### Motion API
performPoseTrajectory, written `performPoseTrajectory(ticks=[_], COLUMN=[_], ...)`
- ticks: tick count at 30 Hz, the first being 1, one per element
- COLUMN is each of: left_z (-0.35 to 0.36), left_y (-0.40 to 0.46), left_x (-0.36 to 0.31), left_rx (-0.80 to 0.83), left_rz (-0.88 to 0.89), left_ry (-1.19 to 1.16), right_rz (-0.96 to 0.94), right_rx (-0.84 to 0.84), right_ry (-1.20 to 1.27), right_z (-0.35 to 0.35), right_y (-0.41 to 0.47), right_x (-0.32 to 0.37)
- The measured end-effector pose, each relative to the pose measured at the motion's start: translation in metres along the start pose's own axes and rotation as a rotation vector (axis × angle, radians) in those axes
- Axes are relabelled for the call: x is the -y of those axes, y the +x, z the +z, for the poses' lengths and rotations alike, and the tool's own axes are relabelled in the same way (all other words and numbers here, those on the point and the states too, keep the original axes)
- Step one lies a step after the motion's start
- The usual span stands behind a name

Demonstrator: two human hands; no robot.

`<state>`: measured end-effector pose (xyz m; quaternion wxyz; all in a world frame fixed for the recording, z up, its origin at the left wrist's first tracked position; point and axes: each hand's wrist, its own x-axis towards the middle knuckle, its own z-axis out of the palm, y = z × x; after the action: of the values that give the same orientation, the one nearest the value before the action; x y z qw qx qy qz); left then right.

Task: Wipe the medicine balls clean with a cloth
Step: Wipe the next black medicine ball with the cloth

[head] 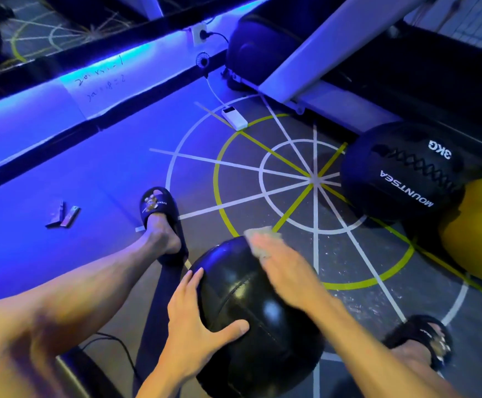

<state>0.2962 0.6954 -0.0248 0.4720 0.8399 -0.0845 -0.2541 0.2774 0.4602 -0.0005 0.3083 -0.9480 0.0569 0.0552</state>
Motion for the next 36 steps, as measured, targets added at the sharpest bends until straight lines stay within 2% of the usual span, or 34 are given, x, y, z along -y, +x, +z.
performPoseTrajectory(ticks=[2, 3, 4, 5, 7, 9, 11, 14, 15, 17, 19, 20, 22, 25, 26, 28, 30, 31, 33, 34, 35, 36], left_z=[0.003, 0.005, 0.007, 0.008, 0.009, 0.01, 0.01, 0.013, 0.014, 0.018, 0.024, 0.026, 0.029, 0.029, 0.03, 0.033, 0.037, 0.039, 0.04, 0.04, 0.039, 0.039], left_y=[-0.003, -0.004, -0.006, -0.006, -0.008, -0.01, -0.012, -0.015, -0.016, -0.017, -0.02, -0.021, -0.022, -0.025, -0.026, -0.026, -0.026, -0.026, -0.026, -0.026, -0.026, -0.026], left_x=[-0.005, -0.007, -0.008, -0.009, -0.011, -0.011, -0.012, -0.018, -0.021, -0.023, -0.022, -0.023, -0.023, -0.028, -0.03, -0.034, -0.036, -0.037, -0.035, -0.034, -0.034, -0.034], left_rx=[0.008, 0.009, 0.005, 0.004, 0.014, 0.034, 0.038, 0.055, 0.061, 0.049, 0.048, 0.056, 0.063, 0.089, 0.098, 0.111, 0.117, 0.124, 0.135, 0.142, 0.145, 0.147], left_rz=[0.017, 0.023, 0.027, 0.029, 0.024, 0.021, 0.047, 0.057, 0.062, 0.086, 0.093, 0.095, 0.104, 0.135, 0.146, 0.148, 0.16, 0.165, 0.165, 0.164, 0.165, 0.169], left_ry=[0.044, 0.058, 0.06, 0.056, 0.07, 0.089, 0.115, 0.162, 0.177, 0.202, 0.234, 0.25, 0.254, 0.298, 0.32, 0.359, 0.385, 0.392, 0.417, 0.431, 0.437, 0.434], right_rz=[0.3, 0.378, 0.355, 0.256, -0.007, -0.2, -0.172, 0.22, 0.239, 0.064, -0.165, -0.198, -0.102, 0.333, 0.444, 0.488, 0.367, 0.234, -0.075, -0.159, -0.181, -0.185], right_rx=[-0.013, -0.007, -0.005, -0.001, 0.11, 0.212, 0.213, 0.148, 0.149, 0.158, 0.25, 0.266, 0.188, 0.176, 0.168, 0.029, -0.06, -0.048, 0.157, 0.277, 0.353, 0.357], right_ry=[0.038, 0.02, -0.017, -0.038, -0.099, -0.132, -0.071, -0.109, -0.147, -0.157, -0.092, -0.062, -0.075, -0.156, -0.099, 0.106, 0.196, 0.18, -0.026, -0.105, -0.132, -0.129], right_z=[-0.014, -0.017, -0.016, -0.01, -0.002, 0.001, -0.005, -0.025, -0.023, -0.009, 0.006, 0.006, -0.011, -0.04, -0.045, -0.052, -0.054, -0.05, -0.032, -0.02, -0.012, -0.011], right_y=[0.007, 0.009, 0.008, 0.005, -0.006, -0.01, 0.003, 0.027, 0.027, 0.024, 0.014, 0.012, 0.016, 0.016, 0.015, 0.016, 0.022, 0.024, 0.022, 0.019, 0.017, 0.017], right_x=[-0.017, -0.014, -0.005, 0.008, 0.045, 0.052, 0.025, -0.021, -0.022, 0.007, 0.032, 0.03, 0.007, -0.042, -0.052, -0.052, -0.028, -0.015, 0.015, 0.025, 0.024, 0.018])
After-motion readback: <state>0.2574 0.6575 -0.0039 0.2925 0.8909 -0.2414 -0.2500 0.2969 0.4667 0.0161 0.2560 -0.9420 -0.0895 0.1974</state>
